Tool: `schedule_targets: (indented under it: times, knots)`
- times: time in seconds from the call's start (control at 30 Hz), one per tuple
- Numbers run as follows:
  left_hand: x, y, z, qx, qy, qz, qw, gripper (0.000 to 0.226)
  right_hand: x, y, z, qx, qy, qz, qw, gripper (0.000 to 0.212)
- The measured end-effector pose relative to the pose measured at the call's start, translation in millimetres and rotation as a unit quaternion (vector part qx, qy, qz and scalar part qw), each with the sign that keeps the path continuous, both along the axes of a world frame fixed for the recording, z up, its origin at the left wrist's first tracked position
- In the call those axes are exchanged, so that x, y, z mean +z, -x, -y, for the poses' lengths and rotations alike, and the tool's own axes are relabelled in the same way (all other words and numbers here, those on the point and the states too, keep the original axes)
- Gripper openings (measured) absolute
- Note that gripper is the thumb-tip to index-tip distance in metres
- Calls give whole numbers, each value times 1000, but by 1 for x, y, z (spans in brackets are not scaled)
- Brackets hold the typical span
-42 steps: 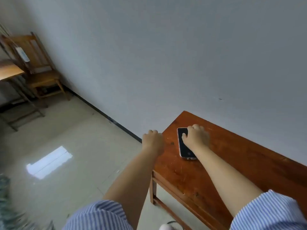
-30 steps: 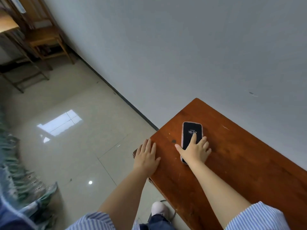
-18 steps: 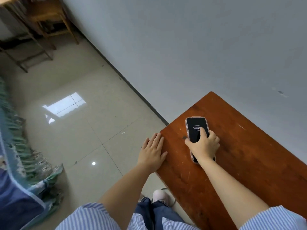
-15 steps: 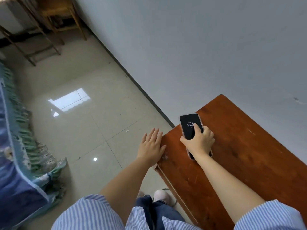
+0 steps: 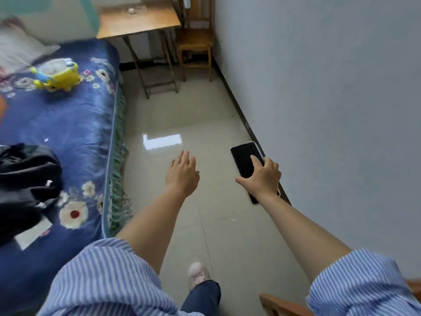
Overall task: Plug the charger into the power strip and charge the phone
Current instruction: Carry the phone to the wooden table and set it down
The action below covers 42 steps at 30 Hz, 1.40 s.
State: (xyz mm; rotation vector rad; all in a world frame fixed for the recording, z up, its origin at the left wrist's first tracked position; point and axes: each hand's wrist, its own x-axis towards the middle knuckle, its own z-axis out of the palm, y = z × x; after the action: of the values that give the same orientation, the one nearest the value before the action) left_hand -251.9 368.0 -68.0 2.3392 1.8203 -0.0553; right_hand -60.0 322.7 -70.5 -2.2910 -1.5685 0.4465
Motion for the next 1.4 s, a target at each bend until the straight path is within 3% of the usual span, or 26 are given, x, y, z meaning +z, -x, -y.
schedule_targets:
  times: [0.37, 0.7, 1.07, 1.4]
  knots:
    - [52, 156, -218, 100, -84, -15, 991, 49, 55, 131, -257, 91, -77, 6, 993, 67]
    - [64, 199, -464, 134, -89, -36, 986, 57, 64, 170, -517, 154, -74, 3, 985, 64]
    - [81, 263, -732, 151, -113, -32, 982, 56, 78, 223, -800, 163, -74, 23, 984, 61]
    - [91, 337, -998, 139, -93, -48, 985, 32, 89, 296, -1062, 131, -82, 19, 988, 68]
